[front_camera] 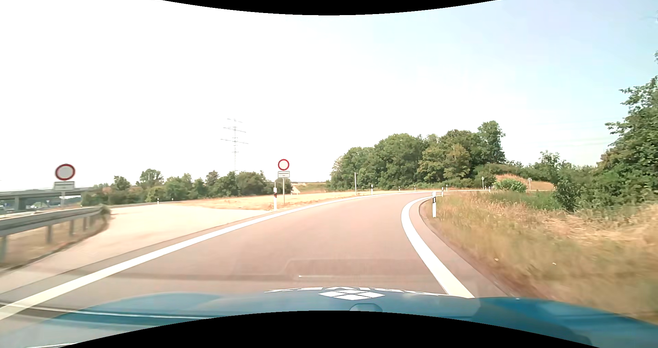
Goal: Follow the waypoints while adhering to traffic rules and regulations
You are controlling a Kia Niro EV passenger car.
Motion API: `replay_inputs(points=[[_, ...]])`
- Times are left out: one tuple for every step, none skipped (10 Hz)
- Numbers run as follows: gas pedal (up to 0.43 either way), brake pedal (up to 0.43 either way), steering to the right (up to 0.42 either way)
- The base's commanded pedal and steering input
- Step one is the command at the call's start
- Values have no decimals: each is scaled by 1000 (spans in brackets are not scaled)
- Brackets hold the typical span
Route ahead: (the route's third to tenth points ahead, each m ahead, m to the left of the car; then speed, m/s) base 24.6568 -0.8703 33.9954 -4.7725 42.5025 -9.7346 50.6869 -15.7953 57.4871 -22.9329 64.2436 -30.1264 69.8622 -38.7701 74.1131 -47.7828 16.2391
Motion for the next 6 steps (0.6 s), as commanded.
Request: replay_inputs(points=[[79, 0, 69], [79, 0, 69], [79, 0, 69], [79, 0, 69], [87, 0, 68], [110, 0, 68]])
